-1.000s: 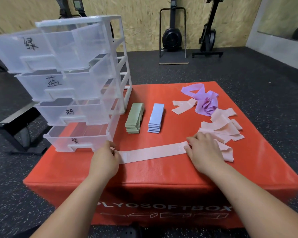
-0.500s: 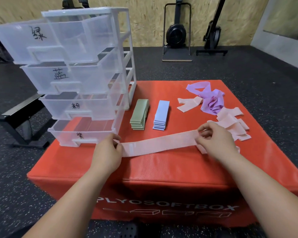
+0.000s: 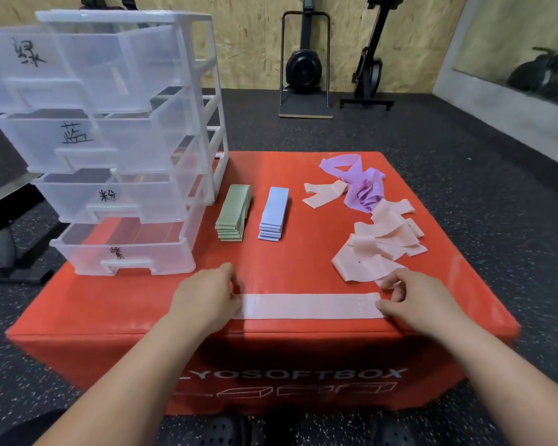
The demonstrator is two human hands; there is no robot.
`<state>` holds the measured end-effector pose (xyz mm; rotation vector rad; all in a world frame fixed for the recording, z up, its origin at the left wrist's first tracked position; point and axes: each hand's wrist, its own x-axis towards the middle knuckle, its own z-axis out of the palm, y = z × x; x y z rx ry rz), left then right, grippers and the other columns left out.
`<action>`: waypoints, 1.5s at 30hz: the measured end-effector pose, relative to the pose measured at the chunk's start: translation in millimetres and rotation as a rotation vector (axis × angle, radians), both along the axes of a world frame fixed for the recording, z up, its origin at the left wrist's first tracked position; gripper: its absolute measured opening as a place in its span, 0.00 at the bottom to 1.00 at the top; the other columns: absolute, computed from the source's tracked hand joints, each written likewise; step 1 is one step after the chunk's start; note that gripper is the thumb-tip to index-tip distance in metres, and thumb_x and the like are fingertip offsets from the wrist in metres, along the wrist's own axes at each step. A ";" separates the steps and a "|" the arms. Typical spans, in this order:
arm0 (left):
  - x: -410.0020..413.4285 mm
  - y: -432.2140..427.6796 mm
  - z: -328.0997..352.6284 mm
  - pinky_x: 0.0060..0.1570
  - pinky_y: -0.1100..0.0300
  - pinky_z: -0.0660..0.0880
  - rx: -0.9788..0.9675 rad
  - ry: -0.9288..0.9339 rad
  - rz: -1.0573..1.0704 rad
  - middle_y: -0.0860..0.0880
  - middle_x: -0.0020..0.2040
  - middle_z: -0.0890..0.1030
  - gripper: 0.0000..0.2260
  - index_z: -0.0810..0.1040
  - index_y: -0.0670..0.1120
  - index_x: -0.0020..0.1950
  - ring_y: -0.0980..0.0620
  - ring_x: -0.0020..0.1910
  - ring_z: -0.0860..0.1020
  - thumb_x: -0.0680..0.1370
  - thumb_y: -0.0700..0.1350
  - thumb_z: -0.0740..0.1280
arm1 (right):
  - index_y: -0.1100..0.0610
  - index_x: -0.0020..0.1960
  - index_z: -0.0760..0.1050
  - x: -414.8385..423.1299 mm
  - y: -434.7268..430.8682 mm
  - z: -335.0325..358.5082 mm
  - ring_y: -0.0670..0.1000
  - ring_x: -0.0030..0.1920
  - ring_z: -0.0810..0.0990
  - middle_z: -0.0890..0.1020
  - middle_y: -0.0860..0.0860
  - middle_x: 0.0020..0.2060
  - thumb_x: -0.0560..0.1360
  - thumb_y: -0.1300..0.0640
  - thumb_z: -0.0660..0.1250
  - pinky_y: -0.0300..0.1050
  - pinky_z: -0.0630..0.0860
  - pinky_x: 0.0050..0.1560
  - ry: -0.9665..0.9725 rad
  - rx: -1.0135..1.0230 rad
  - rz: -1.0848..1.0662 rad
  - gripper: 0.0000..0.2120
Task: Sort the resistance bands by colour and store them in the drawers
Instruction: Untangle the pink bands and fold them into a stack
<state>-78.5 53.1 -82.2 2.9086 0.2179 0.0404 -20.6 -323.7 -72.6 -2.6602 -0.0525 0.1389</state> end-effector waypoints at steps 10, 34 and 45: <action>10.8 -27.0 5.1 0.48 0.52 0.78 -0.088 -0.138 -0.004 0.52 0.49 0.82 0.11 0.78 0.55 0.59 0.45 0.52 0.80 0.76 0.50 0.69 | 0.44 0.53 0.81 41.5 -30.1 2.9 0.52 0.46 0.80 0.80 0.42 0.42 0.70 0.46 0.77 0.47 0.74 0.46 -0.122 -0.067 -0.030 0.13; 76.2 -122.0 30.8 0.48 0.59 0.75 -0.569 -0.420 -0.176 0.58 0.50 0.79 0.08 0.81 0.57 0.57 0.57 0.44 0.78 0.79 0.46 0.69 | 0.46 0.46 0.85 69.6 13.6 67.8 0.46 0.55 0.80 0.83 0.40 0.52 0.72 0.52 0.78 0.43 0.73 0.57 -0.781 0.431 -0.149 0.04; 91.2 -130.0 19.9 0.54 0.65 0.73 -0.624 -0.302 -0.306 0.62 0.67 0.77 0.22 0.75 0.57 0.73 0.61 0.57 0.78 0.79 0.53 0.73 | 0.46 0.46 0.84 84.3 30.9 55.1 0.41 0.46 0.85 0.87 0.41 0.42 0.76 0.52 0.76 0.41 0.78 0.50 -0.321 0.526 0.091 0.02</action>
